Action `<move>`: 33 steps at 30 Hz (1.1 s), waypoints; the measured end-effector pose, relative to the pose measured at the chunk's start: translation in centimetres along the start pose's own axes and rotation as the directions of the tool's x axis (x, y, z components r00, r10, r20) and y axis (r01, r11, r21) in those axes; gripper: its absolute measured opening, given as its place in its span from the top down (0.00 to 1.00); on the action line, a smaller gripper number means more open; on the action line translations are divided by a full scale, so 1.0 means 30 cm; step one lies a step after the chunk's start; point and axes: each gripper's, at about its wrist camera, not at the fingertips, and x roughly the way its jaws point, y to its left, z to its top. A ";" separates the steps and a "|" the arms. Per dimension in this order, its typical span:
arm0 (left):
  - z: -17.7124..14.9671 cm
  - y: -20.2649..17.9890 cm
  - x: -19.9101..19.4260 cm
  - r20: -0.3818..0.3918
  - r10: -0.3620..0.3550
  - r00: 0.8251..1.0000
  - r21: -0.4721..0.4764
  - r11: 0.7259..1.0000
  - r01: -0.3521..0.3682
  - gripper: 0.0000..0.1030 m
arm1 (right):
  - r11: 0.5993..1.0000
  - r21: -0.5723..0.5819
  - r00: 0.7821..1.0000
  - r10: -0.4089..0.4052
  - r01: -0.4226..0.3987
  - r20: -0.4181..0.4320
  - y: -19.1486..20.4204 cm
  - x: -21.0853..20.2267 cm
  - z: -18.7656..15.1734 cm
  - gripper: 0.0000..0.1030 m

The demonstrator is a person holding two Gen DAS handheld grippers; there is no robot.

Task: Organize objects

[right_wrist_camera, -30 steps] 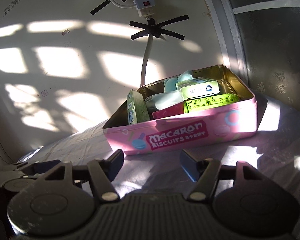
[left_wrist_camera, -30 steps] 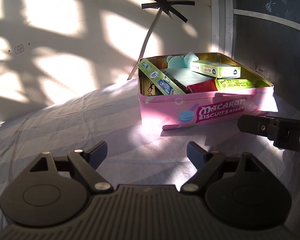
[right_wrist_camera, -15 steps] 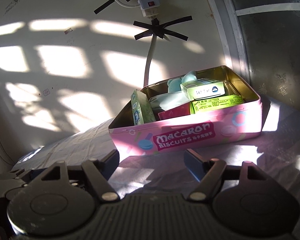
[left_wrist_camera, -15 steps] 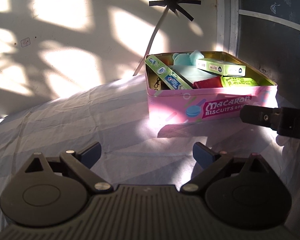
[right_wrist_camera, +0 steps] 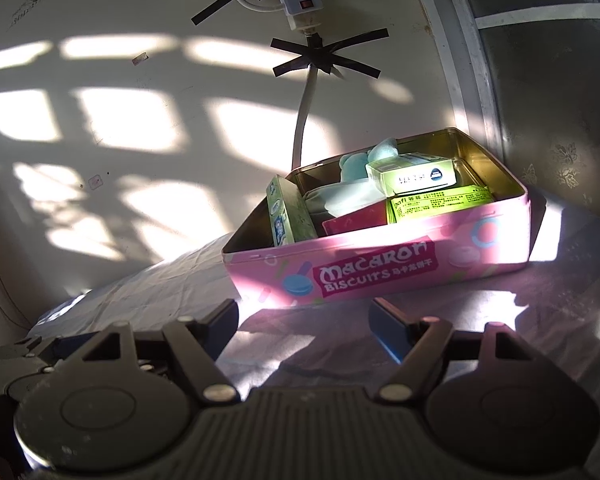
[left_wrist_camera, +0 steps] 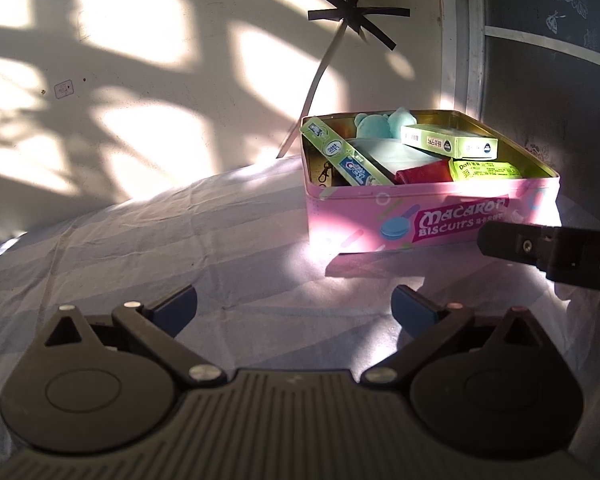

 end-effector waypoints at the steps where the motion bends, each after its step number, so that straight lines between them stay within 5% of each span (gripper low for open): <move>1: 0.001 0.002 -0.005 0.009 0.002 1.000 -0.003 1.000 -0.002 0.00 | 1.000 -0.003 1.000 -0.002 0.002 0.005 0.002 -0.003 0.000 0.28; 10: 0.007 0.002 -0.035 0.070 0.023 0.997 0.023 0.999 -0.025 0.00 | 1.000 -0.024 0.999 -0.016 0.017 0.030 0.016 -0.019 -0.003 0.27; 33: -0.005 -0.019 -0.021 -0.015 0.042 0.999 0.041 0.998 -0.042 0.00 | 1.000 -0.013 1.000 -0.013 0.013 0.002 -0.008 0.007 -0.020 0.25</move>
